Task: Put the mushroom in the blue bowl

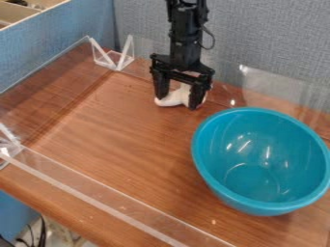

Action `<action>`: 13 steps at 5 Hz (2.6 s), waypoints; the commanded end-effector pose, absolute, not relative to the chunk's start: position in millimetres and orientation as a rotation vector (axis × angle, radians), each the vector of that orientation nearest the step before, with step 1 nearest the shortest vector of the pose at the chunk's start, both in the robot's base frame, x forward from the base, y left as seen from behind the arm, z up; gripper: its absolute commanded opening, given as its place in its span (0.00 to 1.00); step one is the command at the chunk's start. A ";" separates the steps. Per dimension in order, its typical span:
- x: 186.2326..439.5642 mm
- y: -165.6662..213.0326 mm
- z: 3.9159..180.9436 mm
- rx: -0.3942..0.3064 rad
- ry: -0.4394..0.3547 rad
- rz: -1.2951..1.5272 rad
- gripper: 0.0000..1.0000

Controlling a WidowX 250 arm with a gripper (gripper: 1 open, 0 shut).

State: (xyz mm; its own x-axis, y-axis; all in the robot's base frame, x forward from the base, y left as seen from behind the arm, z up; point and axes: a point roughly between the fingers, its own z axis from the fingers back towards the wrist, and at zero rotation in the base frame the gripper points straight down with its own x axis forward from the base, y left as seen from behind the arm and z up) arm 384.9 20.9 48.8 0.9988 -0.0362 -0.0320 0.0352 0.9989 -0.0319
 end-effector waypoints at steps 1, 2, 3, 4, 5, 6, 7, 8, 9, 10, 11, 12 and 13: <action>397.9 28.6 70.5 -0.023 -0.032 -0.006 1.00; 399.6 34.1 63.4 -0.024 -0.031 -0.012 1.00; 402.5 39.5 56.1 -0.023 -0.031 -0.014 1.00; 408.4 45.9 50.0 -0.025 -0.033 -0.036 1.00; 413.0 52.3 45.1 -0.028 -0.034 -0.060 1.00; 409.0 36.6 46.4 -0.032 -0.040 -0.057 1.00; 405.1 20.6 47.4 -0.036 -0.045 -0.055 1.00; 402.5 5.1 46.9 -0.039 -0.047 -0.052 1.00; 397.3 11.2 51.1 -0.041 -0.047 -0.084 1.00; 393.6 18.5 55.6 -0.042 -0.048 -0.114 1.00; 400.1 19.3 52.6 -0.044 -0.043 -0.118 0.00; 396.3 15.2 60.7 -0.043 -0.045 -0.127 0.00; 391.7 9.7 77.2 -0.042 -0.063 -0.139 0.00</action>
